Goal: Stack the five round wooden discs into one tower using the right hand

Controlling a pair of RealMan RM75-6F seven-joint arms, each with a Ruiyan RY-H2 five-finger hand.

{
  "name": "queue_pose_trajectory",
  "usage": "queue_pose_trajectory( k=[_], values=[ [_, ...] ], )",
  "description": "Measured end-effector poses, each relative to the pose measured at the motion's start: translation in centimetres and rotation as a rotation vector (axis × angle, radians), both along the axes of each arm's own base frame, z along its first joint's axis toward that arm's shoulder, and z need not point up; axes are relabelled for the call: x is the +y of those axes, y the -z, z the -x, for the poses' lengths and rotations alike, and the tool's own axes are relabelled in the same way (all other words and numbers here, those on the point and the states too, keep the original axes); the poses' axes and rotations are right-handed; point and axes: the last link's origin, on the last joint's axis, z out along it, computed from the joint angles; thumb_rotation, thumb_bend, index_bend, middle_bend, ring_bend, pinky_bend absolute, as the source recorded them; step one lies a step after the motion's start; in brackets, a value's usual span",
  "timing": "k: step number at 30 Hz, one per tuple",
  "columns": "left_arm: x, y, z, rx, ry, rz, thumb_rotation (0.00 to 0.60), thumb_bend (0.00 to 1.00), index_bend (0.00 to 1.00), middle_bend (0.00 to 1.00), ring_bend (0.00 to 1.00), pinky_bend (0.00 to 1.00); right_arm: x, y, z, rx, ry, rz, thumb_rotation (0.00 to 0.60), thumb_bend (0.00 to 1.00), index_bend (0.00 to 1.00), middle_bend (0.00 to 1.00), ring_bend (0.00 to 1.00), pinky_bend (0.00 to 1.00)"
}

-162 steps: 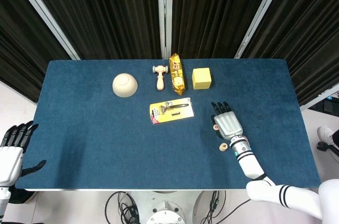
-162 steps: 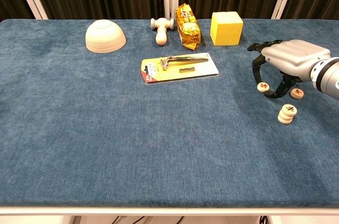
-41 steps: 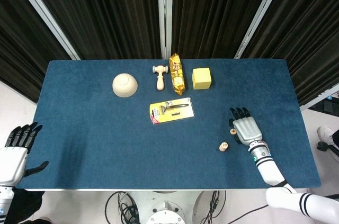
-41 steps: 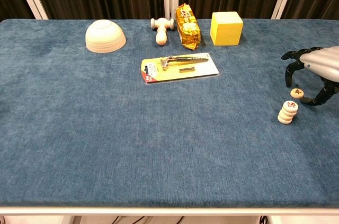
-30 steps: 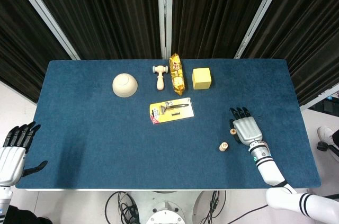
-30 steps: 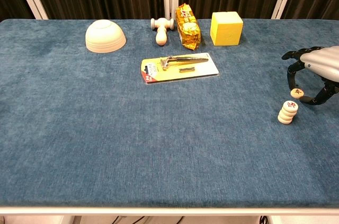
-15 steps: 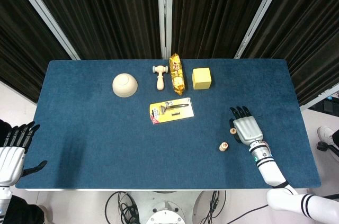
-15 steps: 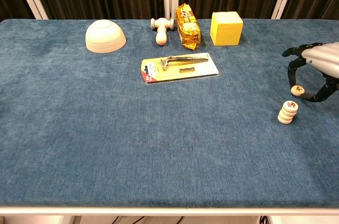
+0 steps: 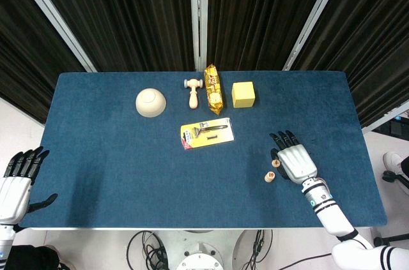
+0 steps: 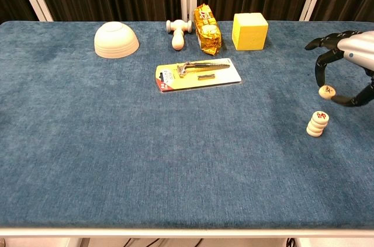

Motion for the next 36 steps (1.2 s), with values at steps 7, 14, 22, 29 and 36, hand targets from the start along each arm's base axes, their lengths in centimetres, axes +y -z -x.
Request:
queue_pose_trajectory(
  k=[7, 14, 22, 29, 36],
  values=[
    [0.0, 0.0, 0.0, -0.002, 0.000, 0.000, 0.600, 0.14, 0.08, 0.00, 0.00, 0.00, 1.3, -0.1, -0.6, 0.030, -0.024, -0.050, 0.600, 0.29, 0.56, 0.08, 0.00, 0.00],
    [0.0, -0.2, 0.0, -0.007, -0.001, -0.003, 0.600, 0.14, 0.08, 0.00, 0.00, 0.00, 1.4, 0.6, -0.7, 0.056, -0.018, -0.081, 0.600, 0.29, 0.56, 0.08, 0.00, 0.00],
    [0.0, -0.2, 0.1, -0.009, -0.001, -0.002, 0.600, 0.14, 0.08, 0.00, 0.00, 0.00, 1.5, 1.0, -0.7, 0.069, -0.017, -0.093, 0.600, 0.28, 0.56, 0.08, 0.00, 0.00],
    [0.0, -0.2, 0.1, -0.009, -0.001, -0.002, 0.600, 0.14, 0.08, 0.00, 0.00, 0.00, 1.6, 1.0, -0.8, 0.070, -0.020, -0.096, 0.600, 0.28, 0.55, 0.08, 0.00, 0.00],
    [0.0, -0.1, 0.1, -0.007, -0.004, 0.001, 0.600, 0.14, 0.08, 0.00, 0.00, 0.00, 1.6, 1.1, -0.9, 0.066, -0.020, -0.094, 0.600, 0.28, 0.51, 0.07, 0.00, 0.00]
  ],
)
